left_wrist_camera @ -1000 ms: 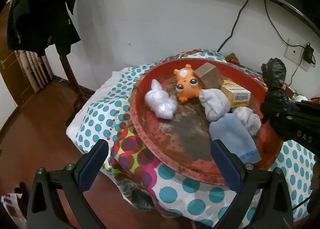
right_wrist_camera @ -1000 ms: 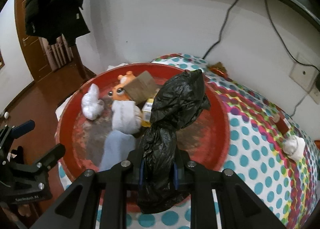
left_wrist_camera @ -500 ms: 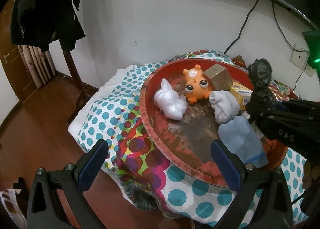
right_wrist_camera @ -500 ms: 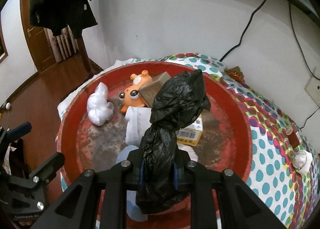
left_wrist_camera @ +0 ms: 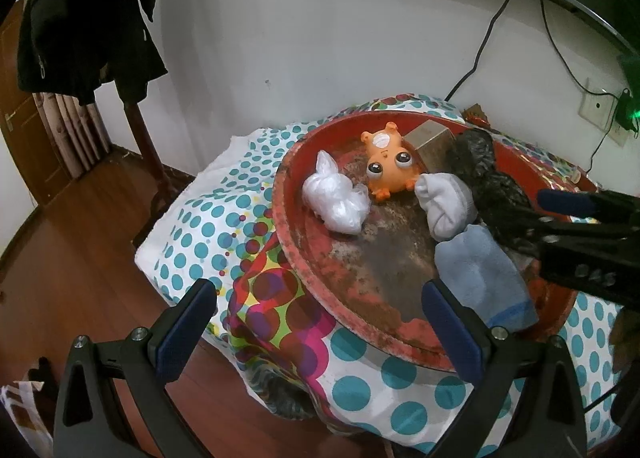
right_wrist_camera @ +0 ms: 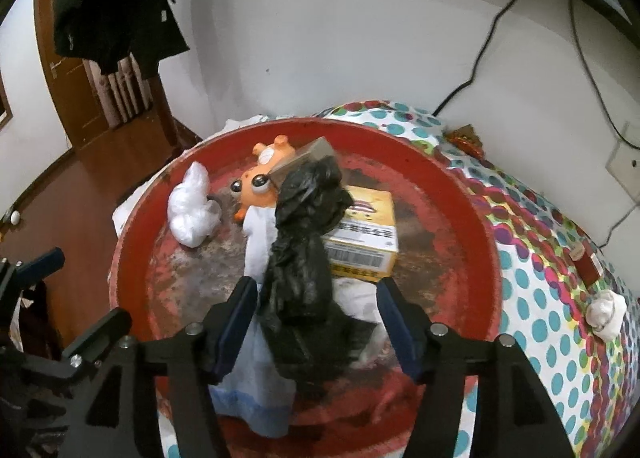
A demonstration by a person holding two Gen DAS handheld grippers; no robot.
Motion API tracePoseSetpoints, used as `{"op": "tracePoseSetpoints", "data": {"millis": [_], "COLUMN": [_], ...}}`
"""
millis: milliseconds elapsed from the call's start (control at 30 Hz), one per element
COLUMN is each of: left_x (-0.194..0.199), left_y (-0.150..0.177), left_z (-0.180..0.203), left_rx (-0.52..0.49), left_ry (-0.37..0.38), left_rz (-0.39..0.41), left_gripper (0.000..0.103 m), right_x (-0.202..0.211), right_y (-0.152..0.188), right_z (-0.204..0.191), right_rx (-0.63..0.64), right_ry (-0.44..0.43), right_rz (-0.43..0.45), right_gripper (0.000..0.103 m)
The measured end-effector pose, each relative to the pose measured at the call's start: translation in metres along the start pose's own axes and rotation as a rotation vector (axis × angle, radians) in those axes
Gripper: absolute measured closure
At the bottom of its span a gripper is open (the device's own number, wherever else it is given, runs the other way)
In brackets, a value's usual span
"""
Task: Organize objects
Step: 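Carry the black plastic bag onto the red tray and open the right tool, then move the right tool to the white rolled towel and grasp it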
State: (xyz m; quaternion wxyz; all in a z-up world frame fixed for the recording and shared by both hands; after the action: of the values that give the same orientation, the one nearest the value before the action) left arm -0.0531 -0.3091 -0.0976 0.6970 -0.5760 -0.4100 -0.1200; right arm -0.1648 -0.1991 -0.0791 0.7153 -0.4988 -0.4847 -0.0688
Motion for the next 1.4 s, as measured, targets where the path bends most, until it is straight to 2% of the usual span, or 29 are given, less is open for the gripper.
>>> {"op": "tracePoseSetpoints", "data": {"millis": [133,267,400,500,667,900,1167,1400], "left_x": [0.001,0.001,0.001,0.0,0.001,0.001,0.004,0.008], "left_y": [0.001,0.002,0.003,0.004,0.007,0.009,0.009,0.006], "left_z": [0.003,0.006,0.01,0.014,0.02,0.026,0.035,0.044], "left_rx": [-0.013,-0.026,-0.04,-0.054,-0.076,-0.098,-0.141,-0.168], "left_ry": [0.0,0.003,-0.001,-0.005,-0.003,-0.004,0.004,-0.002], "left_rz": [0.004,0.003,0.004,0.004,0.0,-0.006,-0.003,-0.002], "left_gripper": [0.0,0.0,0.0,0.0,0.0,0.0,0.0,0.0], "right_x": [0.018,0.034,0.043,0.047,0.044,0.035,0.002,-0.023], "right_y": [0.005,0.014,0.028,0.044,0.072,0.094,0.089,0.086], "right_z": [0.016,0.047,0.098,0.148,0.227,0.311,0.344,0.349], "right_rx": [-0.024,-0.054,-0.12,-0.183,-0.307,-0.458,-0.521,-0.47], "right_ry": [0.01,0.053,0.131,0.22,0.322,0.403,0.388,0.413], "right_rz": [0.021,0.038,0.031,0.013,-0.023,-0.03,-0.024,-0.059], "right_gripper": [0.033,0.032,0.032,0.032,0.032,0.032,0.032,0.029]}}
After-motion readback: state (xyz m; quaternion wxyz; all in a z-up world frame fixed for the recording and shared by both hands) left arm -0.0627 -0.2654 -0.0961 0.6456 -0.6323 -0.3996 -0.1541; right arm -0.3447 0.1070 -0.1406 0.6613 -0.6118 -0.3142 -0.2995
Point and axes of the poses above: each gripper's, at about its wrist camera, not at the fingertips, and x roughly against the way its jaws point, z to its right, y to its underside, the point moved 5 cm from there along -x, roughly the way its jaws point, and after that the axes turned 2 degrees about x, right-handed, at the moved point
